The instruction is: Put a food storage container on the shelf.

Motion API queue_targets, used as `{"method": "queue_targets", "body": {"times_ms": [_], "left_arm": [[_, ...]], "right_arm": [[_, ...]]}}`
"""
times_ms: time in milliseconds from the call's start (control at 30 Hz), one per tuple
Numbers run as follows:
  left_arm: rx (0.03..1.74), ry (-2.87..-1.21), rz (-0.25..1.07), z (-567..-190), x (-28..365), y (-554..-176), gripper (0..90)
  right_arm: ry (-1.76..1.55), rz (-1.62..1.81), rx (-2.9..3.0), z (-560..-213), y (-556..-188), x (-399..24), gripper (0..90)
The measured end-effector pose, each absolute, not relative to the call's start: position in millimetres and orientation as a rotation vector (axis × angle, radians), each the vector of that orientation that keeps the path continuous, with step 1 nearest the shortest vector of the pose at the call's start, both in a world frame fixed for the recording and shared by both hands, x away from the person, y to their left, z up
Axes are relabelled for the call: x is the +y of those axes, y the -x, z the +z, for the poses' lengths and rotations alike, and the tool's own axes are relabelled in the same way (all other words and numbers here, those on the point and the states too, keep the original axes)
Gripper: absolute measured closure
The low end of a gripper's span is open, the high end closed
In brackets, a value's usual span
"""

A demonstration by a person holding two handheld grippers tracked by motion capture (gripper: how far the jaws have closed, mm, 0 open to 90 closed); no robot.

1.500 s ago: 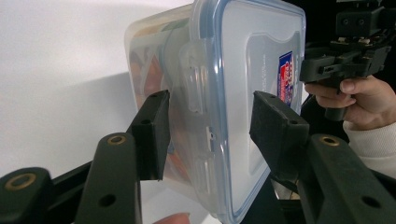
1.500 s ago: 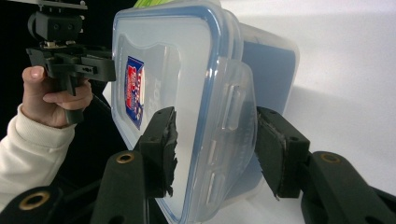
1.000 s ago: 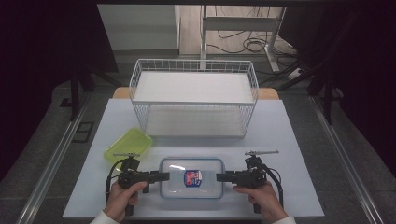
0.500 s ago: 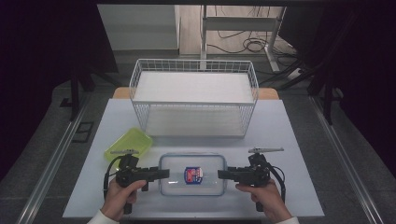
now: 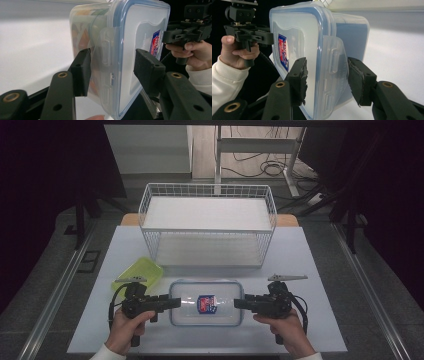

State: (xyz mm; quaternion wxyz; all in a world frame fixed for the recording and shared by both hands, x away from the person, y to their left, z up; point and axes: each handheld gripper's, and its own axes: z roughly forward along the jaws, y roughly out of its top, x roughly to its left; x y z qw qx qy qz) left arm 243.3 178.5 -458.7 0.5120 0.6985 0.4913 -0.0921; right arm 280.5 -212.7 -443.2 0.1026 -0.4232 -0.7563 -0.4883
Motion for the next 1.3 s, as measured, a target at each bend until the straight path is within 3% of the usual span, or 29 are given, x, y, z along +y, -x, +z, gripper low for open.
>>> {"method": "queue_targets", "body": {"times_ms": [1300], "left_arm": [[1.141,-1.673,-0.169,-433,184,-249,48.9]], "right_arm": [[1.201,-1.510,-2.289,-416,-285,-207,51.5]]}}
